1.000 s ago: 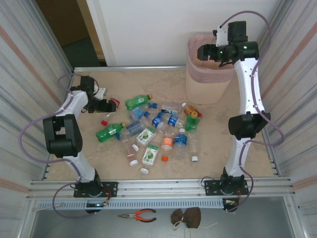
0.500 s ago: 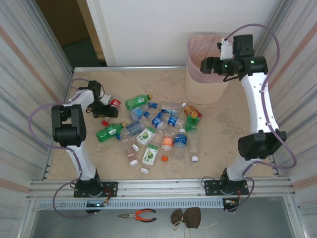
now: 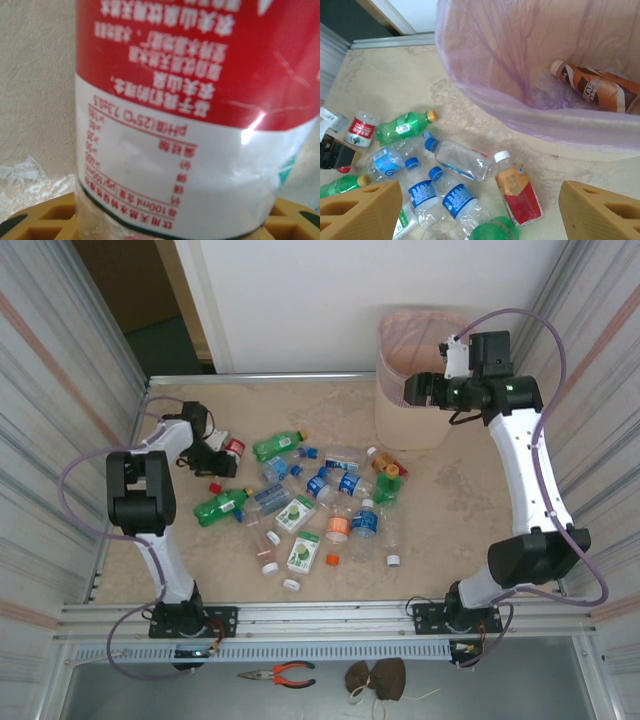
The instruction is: Put the plastic bottles in the bin
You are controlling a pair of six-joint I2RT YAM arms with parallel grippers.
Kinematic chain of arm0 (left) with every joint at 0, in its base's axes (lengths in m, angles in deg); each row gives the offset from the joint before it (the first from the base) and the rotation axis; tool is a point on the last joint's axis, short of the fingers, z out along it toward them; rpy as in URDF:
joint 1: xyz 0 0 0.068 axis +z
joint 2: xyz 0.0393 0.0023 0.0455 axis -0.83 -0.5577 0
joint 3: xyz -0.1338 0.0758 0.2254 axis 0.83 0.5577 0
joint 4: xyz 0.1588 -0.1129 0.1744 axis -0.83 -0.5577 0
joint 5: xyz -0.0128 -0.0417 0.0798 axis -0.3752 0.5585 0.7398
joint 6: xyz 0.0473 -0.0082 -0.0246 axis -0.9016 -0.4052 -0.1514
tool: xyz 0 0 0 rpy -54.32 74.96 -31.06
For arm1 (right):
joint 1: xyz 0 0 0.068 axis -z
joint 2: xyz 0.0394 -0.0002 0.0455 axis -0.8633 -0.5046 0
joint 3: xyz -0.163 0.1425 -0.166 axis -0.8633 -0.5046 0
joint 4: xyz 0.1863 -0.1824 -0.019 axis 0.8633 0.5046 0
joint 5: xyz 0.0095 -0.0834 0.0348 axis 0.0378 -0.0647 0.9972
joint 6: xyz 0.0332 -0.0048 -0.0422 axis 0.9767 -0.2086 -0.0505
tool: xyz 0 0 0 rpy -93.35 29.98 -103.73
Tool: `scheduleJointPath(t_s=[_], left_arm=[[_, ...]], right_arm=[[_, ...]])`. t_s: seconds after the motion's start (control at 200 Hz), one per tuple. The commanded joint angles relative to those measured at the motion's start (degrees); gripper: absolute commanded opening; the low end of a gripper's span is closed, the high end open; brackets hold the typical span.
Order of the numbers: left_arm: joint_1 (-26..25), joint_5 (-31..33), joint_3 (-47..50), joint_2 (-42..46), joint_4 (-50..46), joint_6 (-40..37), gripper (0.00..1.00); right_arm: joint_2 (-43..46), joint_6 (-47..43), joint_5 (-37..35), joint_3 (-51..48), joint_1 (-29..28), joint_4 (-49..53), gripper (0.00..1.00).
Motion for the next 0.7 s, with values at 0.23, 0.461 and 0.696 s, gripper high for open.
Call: scheduleJointPath(t_s=[0.23, 0.461, 0.696], left_arm=[[-0.3, -6.7, -0.9, 16.1, -1.8, 0.5, 0.49], [-2.0, -22.3, 0.6, 27.1, 3.9, 7.2, 0.49], [-10.7, -33.7, 4.2, 34.6, 16.9, 14.8, 0.49]], right_arm=[[9.9, 7.9, 0.2, -7.7, -4.7, -7.9, 0.79], [15.6, 16.2, 4.2, -15.6, -10.4, -19.9, 0.78], [16.4, 17.0, 8.1, -18.1, -18.9, -29.4, 0.79]])
